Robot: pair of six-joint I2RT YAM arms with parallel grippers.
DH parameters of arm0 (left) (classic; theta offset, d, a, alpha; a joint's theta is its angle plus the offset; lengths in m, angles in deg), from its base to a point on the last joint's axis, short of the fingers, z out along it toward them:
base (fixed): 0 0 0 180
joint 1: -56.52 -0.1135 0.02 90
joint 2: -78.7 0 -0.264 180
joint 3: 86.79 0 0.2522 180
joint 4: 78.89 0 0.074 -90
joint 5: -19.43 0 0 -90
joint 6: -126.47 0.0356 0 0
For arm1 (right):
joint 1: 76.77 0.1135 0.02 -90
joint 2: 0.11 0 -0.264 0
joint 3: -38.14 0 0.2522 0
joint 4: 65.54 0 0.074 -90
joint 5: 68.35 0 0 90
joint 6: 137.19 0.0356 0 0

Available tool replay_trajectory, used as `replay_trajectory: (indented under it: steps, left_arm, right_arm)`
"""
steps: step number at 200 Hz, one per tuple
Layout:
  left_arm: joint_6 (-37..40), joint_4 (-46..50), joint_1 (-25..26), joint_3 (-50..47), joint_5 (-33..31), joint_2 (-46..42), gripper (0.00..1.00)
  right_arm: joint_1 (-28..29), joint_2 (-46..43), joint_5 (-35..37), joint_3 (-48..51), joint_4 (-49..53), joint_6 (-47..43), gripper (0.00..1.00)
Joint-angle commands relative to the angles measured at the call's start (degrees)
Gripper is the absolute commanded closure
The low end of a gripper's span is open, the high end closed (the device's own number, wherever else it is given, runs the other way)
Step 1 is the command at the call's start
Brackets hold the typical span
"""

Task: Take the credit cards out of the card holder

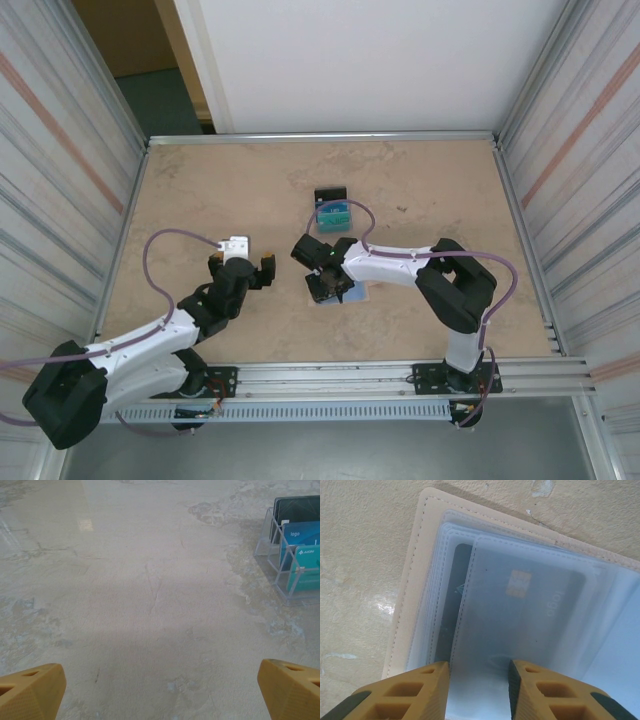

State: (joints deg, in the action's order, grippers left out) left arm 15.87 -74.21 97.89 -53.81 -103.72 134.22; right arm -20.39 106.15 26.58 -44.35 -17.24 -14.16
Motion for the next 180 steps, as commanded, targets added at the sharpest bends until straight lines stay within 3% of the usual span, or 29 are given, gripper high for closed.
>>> replay_trajectory:
  steps: [1,46,108,137,180]
  left_arm:
    - [0.9,1.7,-0.3,1.9,-2.6,0.2,0.01]
    - [1.2,0.6,-0.3,2.6,-3.0,0.4,0.01]
    - [7.5,-1.7,1.3,4.1,-0.2,1.0,0.01]
    - [13.3,-5.2,2.8,4.5,6.0,1.4,0.01]
    - [16.0,-6.8,3.4,6.8,11.6,2.9,0.01]
  right_arm:
    - [-0.4,2.5,1.5,0.8,1.7,1.6,0.64]
    - [-0.4,2.5,2.2,0.7,2.3,2.0,0.75]
    - [-0.3,-1.2,4.7,0.9,2.5,2.4,0.86]
    - [-0.3,-3.5,6.4,1.5,2.2,2.9,0.87]
    - [-0.4,-6.8,8.4,3.1,2.0,3.9,0.83]
